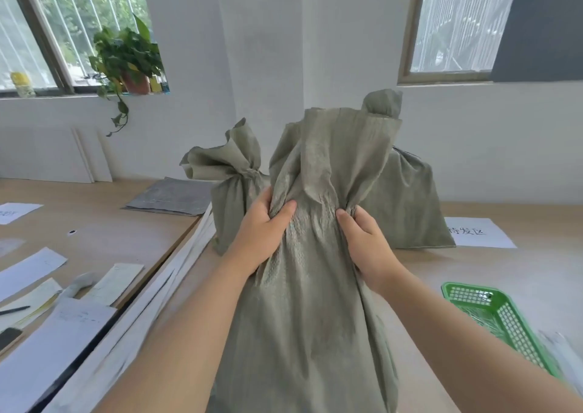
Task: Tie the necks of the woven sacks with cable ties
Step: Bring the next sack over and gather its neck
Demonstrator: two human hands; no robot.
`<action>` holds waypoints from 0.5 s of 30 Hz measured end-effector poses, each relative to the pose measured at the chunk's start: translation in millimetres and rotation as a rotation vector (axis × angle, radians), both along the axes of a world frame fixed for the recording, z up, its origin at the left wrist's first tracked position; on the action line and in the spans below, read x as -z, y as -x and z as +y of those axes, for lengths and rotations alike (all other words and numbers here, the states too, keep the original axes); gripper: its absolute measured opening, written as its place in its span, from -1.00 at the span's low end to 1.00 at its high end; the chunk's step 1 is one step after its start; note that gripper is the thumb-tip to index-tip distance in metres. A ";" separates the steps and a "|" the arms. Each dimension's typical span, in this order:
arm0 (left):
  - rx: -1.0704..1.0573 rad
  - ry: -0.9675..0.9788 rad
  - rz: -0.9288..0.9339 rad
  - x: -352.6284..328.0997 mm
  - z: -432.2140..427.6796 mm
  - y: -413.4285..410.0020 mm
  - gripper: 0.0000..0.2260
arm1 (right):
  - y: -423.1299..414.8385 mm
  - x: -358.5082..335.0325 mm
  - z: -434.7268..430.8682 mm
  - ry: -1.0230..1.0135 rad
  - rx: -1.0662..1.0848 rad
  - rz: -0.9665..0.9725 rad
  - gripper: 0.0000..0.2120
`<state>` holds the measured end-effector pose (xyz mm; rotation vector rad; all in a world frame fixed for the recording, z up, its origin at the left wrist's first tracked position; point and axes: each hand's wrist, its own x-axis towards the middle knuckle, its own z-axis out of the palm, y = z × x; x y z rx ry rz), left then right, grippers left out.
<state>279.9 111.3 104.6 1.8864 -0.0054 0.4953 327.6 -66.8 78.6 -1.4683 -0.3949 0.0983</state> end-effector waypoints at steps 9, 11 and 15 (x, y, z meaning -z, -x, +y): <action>0.081 0.003 0.013 23.0 -145.4 -1.6 -0.82 | 23.2 28.5 -132.9 -0.043 0.118 0.114 -0.80; 0.103 0.018 0.007 28.2 -173.2 -3.8 -0.82 | 25.7 34.6 -157.9 -0.041 0.161 0.135 -0.81; 0.175 0.065 0.075 37.8 -219.9 -9.9 -0.85 | 30.5 46.6 -194.1 -0.054 0.215 0.188 -0.82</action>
